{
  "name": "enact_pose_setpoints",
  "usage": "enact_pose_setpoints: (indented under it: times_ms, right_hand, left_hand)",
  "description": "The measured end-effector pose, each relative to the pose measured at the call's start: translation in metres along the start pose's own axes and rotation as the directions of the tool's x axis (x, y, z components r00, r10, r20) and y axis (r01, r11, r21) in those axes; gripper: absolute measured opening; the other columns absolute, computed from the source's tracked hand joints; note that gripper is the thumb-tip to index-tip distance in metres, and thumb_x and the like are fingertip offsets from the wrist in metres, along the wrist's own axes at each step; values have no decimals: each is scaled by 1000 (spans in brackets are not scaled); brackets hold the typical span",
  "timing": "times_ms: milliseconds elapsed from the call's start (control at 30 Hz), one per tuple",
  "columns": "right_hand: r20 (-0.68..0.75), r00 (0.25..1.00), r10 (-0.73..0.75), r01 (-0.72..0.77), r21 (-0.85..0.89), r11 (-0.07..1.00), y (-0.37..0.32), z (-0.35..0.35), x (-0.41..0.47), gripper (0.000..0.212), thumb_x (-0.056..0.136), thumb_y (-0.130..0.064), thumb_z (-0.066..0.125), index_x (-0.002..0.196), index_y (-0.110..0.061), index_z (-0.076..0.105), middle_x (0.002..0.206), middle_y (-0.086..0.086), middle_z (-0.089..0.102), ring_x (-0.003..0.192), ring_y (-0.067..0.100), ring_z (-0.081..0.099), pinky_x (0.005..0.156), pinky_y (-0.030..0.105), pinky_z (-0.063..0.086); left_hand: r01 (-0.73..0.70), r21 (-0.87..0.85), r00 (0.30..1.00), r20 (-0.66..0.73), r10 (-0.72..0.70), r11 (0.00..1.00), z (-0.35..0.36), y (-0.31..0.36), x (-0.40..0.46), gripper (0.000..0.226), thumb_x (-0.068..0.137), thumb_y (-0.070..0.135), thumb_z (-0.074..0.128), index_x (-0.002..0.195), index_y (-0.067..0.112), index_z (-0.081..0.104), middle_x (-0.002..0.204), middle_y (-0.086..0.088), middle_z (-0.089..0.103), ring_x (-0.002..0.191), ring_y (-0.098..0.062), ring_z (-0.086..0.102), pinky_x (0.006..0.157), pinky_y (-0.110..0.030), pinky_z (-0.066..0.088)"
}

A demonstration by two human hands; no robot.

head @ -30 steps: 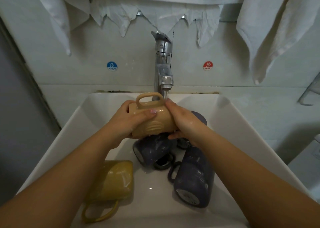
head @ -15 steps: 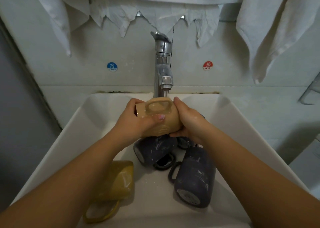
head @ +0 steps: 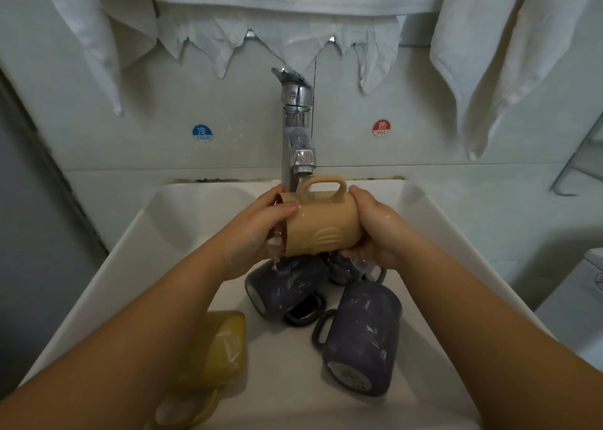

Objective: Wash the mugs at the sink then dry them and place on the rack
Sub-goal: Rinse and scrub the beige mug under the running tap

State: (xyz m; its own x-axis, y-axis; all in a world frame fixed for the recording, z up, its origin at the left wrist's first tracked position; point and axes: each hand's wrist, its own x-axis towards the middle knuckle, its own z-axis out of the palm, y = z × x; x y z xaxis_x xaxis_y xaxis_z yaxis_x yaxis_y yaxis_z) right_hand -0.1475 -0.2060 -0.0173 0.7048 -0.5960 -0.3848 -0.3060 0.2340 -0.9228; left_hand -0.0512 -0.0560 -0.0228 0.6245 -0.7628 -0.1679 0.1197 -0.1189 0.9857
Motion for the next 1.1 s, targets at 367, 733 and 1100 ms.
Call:
enact_pose_setpoints:
  times_ms: [367,733,1100]
  right_hand:
    - [-52,998,35,-40,-101,994,2,10,-2,40,99,-53,28,114,-18,41,100,11,55,78,26,57,49,32,53]
    - [-128,991,46,-59,-103,993,0,16,1,39,99,-51,27,111,-16,41,112,14,53,94,35,59,58,40,57]
    - [-188,982,-5,-10,-83,996,3,17,7,37,100,-50,27,116,-21,43,104,10,50,109,40,53,76,54,56]
  left_hand:
    - [135,-74,952,-265,-150,988,24,9,13,24,89,45,61,95,21,62,99,-11,67,95,-31,63,91,-48,52]
    - [-48,63,949,-308,65,997,29,-5,9,24,101,33,32,118,34,49,115,-7,56,106,-28,56,99,-50,47]
    - [13,34,952,-305,-2,999,27,-3,9,32,98,44,42,128,36,51,122,-5,58,108,-29,58,95,-51,50]
